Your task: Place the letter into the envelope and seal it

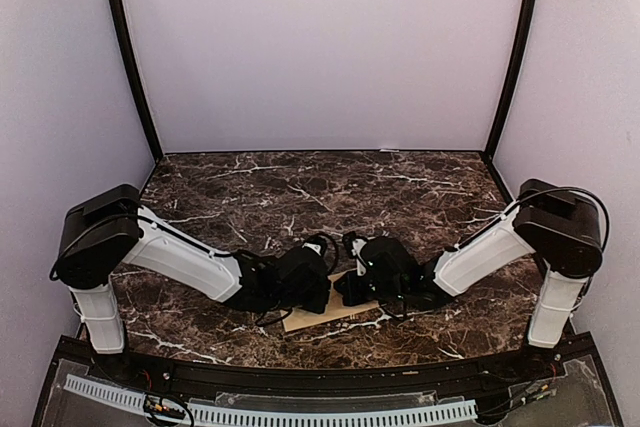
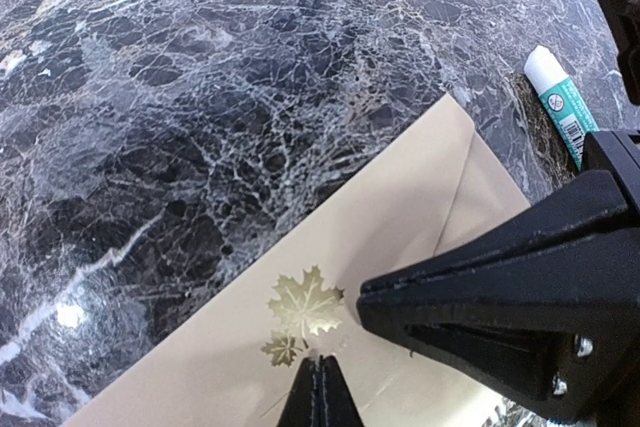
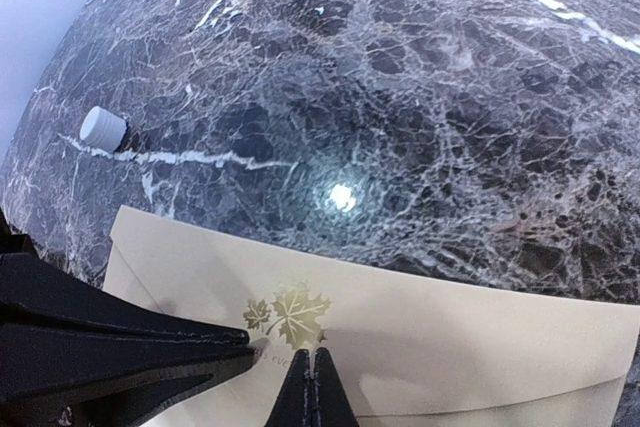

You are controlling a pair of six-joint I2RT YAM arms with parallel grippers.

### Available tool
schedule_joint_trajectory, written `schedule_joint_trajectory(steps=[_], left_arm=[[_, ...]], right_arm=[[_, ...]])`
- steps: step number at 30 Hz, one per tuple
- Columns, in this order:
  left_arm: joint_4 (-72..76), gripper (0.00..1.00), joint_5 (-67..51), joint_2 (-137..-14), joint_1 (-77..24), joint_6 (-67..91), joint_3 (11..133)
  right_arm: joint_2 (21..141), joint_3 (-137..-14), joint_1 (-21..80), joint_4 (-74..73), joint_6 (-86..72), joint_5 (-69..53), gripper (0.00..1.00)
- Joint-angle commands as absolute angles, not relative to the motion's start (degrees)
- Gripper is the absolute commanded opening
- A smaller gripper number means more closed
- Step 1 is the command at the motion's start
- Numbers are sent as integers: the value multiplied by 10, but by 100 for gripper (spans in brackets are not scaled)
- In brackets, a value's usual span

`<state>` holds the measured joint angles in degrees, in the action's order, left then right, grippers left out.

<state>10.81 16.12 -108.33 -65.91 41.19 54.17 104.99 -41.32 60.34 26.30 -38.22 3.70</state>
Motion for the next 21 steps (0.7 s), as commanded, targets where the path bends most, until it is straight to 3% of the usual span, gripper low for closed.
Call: schedule_joint_trajectory(steps=[1, 21], left_arm=[[46, 0, 158, -1086, -661, 416, 510], [65, 0, 153, -1088, -661, 415, 499]], right_arm=[[1040, -396, 611, 226, -388, 2, 0], [1068, -390, 615, 314, -389, -94, 0]])
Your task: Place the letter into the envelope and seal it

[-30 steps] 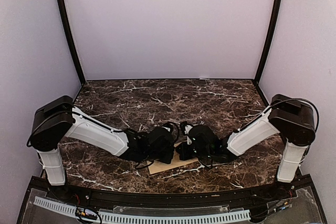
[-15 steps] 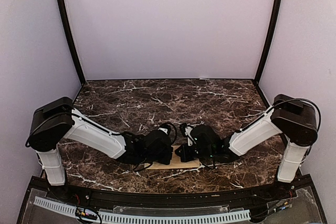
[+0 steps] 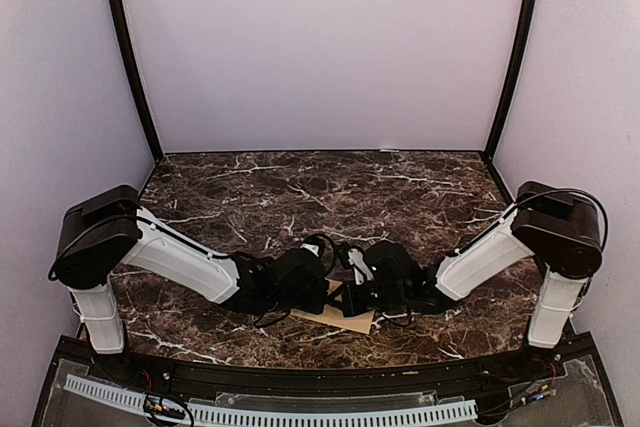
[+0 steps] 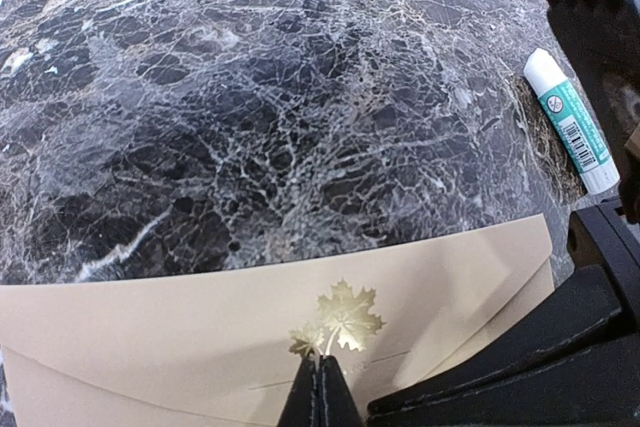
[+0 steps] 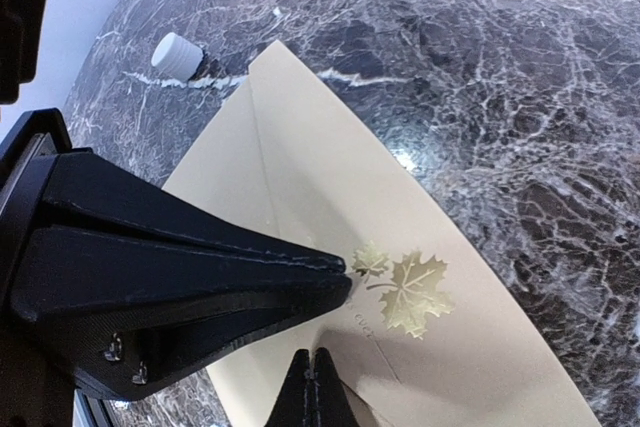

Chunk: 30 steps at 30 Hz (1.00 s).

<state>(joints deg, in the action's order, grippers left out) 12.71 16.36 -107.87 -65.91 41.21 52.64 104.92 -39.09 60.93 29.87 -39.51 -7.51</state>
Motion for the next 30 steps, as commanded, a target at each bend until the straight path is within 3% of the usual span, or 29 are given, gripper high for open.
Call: schedule_joint_trajectory(steps=[1, 6, 14, 30], left_arm=[[66, 0, 151, -1090, -662, 416, 499], [68, 0, 149, -1091, -662, 418, 495], [74, 0, 149, -1091, -663, 419, 486], [78, 0, 152, -1088, -664, 417, 484]], right_arm=[[1071, -394, 616, 309, -388, -89, 0], [1083, -396, 611, 300, -388, -57, 0], [1035, -342, 593, 400, -398, -147, 0], [1069, -389, 582, 353, -391, -106, 0]])
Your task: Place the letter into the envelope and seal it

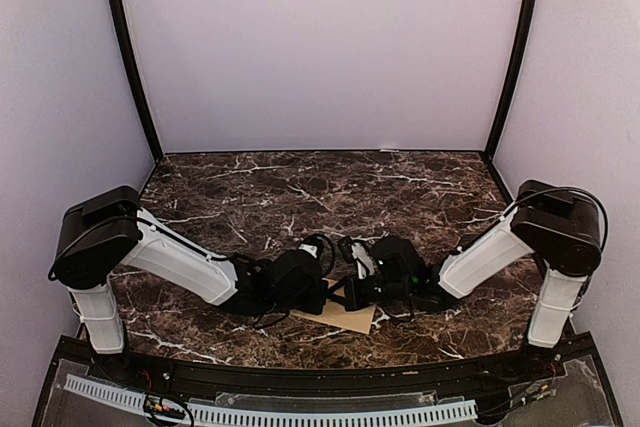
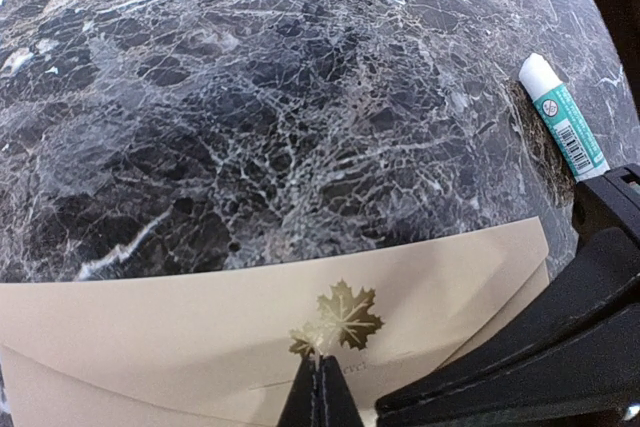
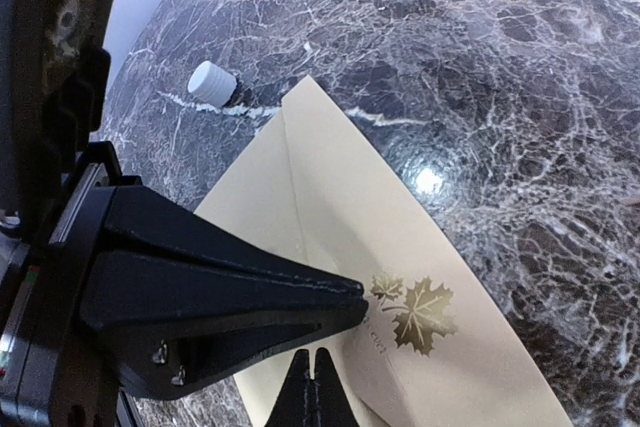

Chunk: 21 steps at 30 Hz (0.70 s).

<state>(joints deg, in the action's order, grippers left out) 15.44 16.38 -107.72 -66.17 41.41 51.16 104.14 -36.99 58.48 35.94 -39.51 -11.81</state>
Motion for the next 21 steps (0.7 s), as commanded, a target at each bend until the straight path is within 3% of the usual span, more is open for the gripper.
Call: schedule_joint_trajectory(steps=[1, 7, 21], left_arm=[[79, 0, 151, -1088, -664, 416, 483], [80, 0, 152, -1088, -664, 417, 480], [85, 0, 151, -1089, -664, 409, 477]], right_arm=[[1075, -391, 583, 353, -391, -108, 0], [1100, -382, 582, 352, -399, -94, 0], [1036, -306, 561, 325, -396, -45, 0]])
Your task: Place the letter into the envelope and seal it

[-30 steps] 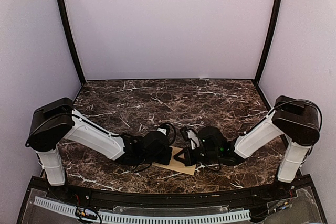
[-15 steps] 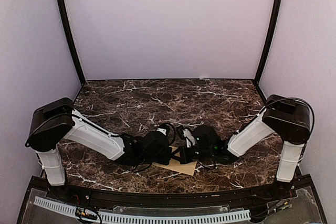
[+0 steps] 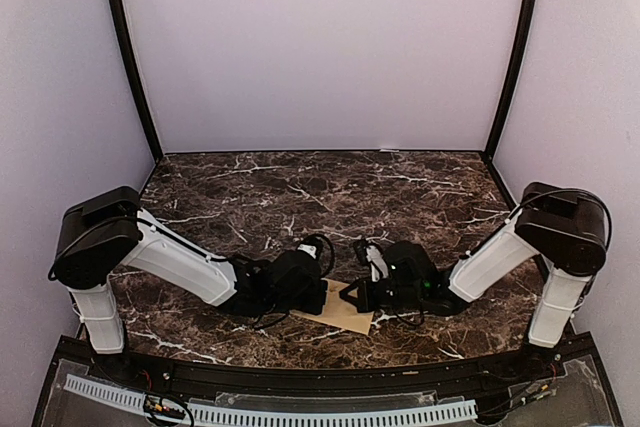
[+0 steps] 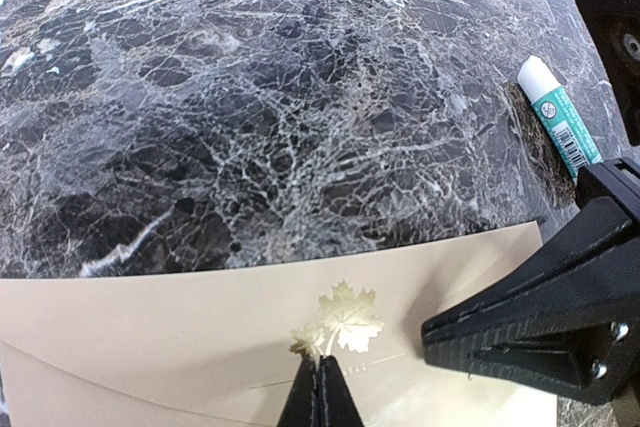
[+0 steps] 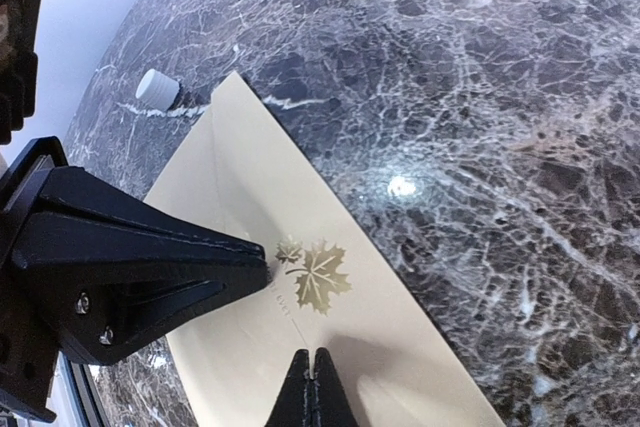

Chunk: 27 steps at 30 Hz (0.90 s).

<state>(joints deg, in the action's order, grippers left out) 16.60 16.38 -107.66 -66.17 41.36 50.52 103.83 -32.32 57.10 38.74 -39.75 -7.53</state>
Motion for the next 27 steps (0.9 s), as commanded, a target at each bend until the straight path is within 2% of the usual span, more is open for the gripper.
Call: schedule_joint_trajectory(steps=[1, 8, 17, 24, 27], left_arm=[[87, 0, 149, -1088, -664, 408, 477], [87, 0, 146, -1089, -664, 409, 481], [82, 0, 148, -1089, -664, 411, 482], [74, 0, 160, -1078, -667, 407, 479], [76, 0, 160, -1035, -677, 396, 467]], right_arm=[[1039, -310, 561, 325, -395, -49, 0], [1077, -349, 579, 338, -395, -98, 0], [1118, -387, 593, 332, -395, -106, 0], [1074, -338, 581, 315, -395, -69, 0], [1064, -318, 573, 318, -397, -63, 0]])
